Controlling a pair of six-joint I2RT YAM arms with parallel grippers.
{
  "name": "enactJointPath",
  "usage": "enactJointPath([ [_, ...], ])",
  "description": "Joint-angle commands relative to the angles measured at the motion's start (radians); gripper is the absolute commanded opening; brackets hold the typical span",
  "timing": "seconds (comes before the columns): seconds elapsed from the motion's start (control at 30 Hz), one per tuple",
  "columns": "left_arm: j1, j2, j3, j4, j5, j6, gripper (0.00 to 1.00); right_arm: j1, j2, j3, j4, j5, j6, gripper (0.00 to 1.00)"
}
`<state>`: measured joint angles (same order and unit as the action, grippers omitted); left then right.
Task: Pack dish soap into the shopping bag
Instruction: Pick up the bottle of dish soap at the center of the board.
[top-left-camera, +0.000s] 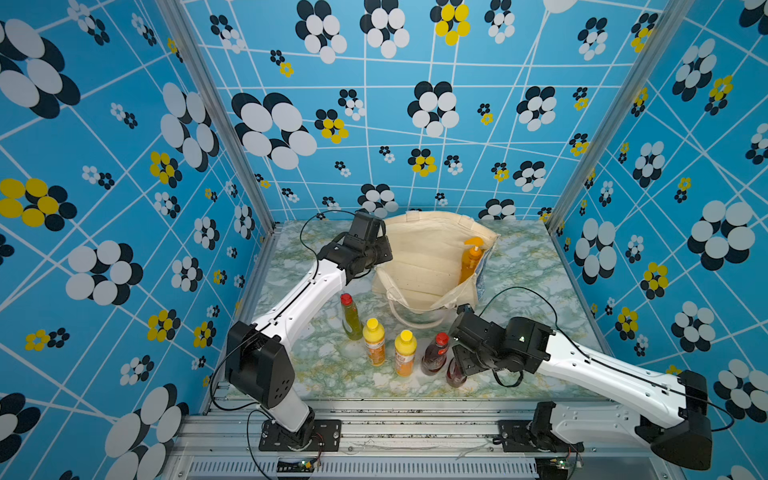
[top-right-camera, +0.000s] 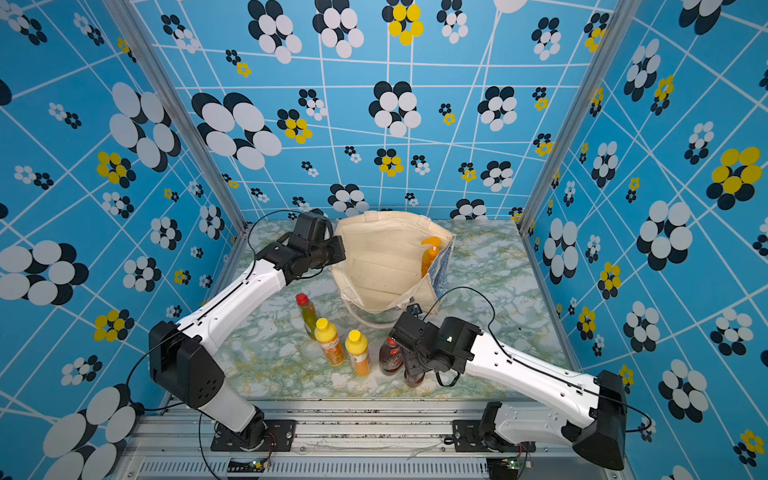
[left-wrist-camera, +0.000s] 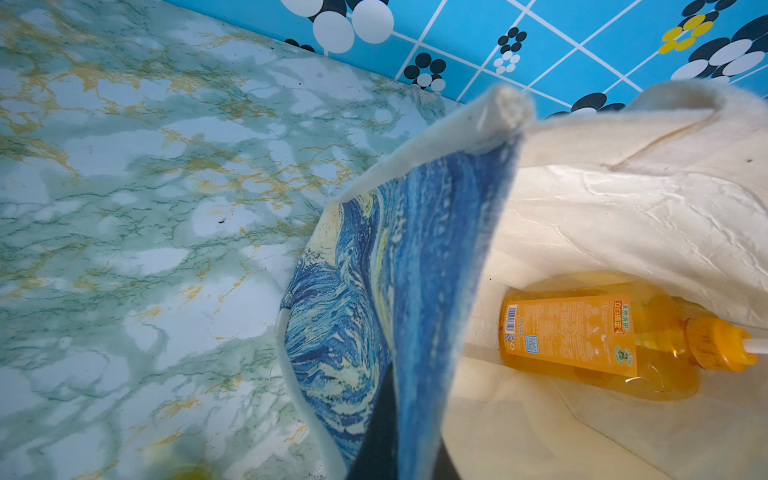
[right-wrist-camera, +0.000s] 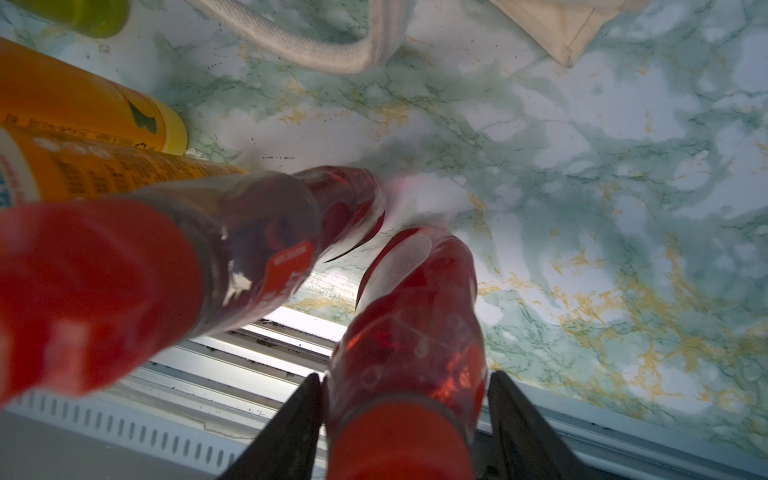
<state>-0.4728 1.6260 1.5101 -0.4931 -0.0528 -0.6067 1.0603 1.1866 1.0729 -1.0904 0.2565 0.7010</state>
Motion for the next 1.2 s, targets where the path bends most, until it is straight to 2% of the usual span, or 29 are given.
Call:
enactJointPath([
  [0.0, -0.006, -0.009, 0.017, -0.023, -0.024, -0.001, 0.03, 0.003, 0.004, -0.022, -0.061, 0.072, -0.037, 0.64],
  [0.33, -0.007, -0.015, 0.015, -0.019, -0.026, -0.004, 0.02, 0.002, -0.019, -0.075, -0.017, 0.145, -0.016, 0.56],
  [0.7, -0.009, -0.016, 0.010, -0.019, -0.018, -0.005, 0.03, -0.012, -0.005, -0.129, 0.117, 0.246, 0.029, 0.60],
  [1.17, -0.010, -0.009, 0.012, -0.019, -0.017, -0.006, 0.03, -0.036, -0.064, -0.238, 0.273, 0.253, -0.007, 0.62],
])
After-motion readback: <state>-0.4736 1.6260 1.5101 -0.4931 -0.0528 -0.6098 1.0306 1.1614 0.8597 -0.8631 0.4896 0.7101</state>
